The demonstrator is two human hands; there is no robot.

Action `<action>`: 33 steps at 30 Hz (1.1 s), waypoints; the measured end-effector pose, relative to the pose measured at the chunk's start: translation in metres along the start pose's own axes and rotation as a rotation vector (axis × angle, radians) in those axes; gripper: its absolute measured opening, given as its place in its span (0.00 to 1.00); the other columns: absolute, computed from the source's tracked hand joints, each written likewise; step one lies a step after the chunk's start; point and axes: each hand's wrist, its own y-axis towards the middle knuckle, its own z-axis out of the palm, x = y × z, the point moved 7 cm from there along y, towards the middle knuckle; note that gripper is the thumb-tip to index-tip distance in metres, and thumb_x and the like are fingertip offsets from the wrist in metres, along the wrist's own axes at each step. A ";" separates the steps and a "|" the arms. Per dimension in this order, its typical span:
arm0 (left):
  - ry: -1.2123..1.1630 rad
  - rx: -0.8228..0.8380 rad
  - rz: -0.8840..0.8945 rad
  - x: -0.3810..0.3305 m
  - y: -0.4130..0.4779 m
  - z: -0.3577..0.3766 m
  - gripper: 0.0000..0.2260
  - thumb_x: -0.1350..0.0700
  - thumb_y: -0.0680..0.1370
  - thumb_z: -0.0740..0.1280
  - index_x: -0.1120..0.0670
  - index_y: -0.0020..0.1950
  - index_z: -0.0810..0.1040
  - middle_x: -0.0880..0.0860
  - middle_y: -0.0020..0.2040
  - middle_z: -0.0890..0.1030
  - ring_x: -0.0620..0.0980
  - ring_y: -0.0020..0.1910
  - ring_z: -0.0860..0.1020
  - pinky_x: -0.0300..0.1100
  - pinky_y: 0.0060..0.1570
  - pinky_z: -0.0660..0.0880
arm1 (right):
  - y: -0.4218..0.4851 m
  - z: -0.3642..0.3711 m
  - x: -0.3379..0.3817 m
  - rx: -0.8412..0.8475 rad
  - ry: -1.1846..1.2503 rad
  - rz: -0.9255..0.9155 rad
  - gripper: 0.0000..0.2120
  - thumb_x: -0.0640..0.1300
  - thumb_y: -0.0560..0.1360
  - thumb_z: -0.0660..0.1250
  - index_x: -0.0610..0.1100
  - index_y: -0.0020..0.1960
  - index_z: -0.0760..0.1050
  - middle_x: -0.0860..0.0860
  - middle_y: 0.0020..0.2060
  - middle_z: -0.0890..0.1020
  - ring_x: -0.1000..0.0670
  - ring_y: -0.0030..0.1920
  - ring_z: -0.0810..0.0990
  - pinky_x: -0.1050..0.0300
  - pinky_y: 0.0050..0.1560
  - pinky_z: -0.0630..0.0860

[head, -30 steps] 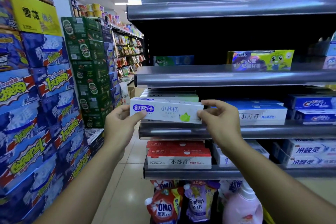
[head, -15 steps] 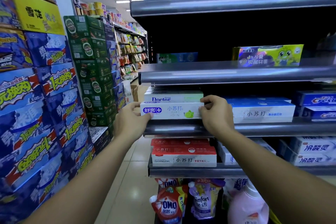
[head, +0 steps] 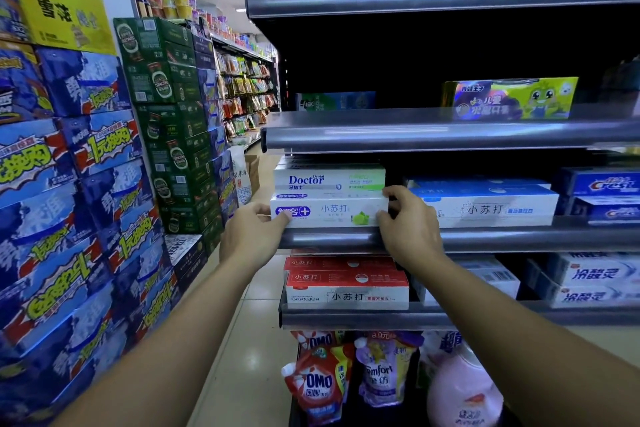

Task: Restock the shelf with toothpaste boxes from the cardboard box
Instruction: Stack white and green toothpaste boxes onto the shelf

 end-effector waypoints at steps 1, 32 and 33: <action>-0.009 -0.014 -0.001 0.001 -0.004 -0.002 0.16 0.34 0.72 0.70 0.43 0.51 0.80 0.40 0.49 0.83 0.47 0.46 0.81 0.44 0.42 0.73 | -0.006 -0.005 0.000 -0.022 0.020 -0.015 0.19 0.45 0.79 0.67 0.54 0.70 0.73 0.52 0.51 0.83 0.49 0.40 0.79 0.49 0.44 0.79; 0.529 1.202 0.163 0.082 -0.438 0.370 0.48 0.38 0.76 0.71 0.55 0.82 0.45 0.57 0.57 0.80 0.56 0.48 0.80 0.45 0.37 0.71 | -0.245 -0.184 -0.276 0.483 -0.471 0.301 0.09 0.45 0.76 0.70 0.54 0.55 0.82 0.55 0.39 0.84 0.57 0.37 0.77 0.55 0.41 0.73; 0.516 1.190 0.154 0.085 -0.442 0.372 0.49 0.41 0.75 0.73 0.55 0.82 0.44 0.56 0.52 0.80 0.55 0.44 0.79 0.45 0.35 0.71 | -0.247 -0.184 -0.275 0.500 -0.474 0.307 0.10 0.46 0.76 0.70 0.54 0.56 0.82 0.55 0.41 0.84 0.57 0.39 0.78 0.55 0.43 0.74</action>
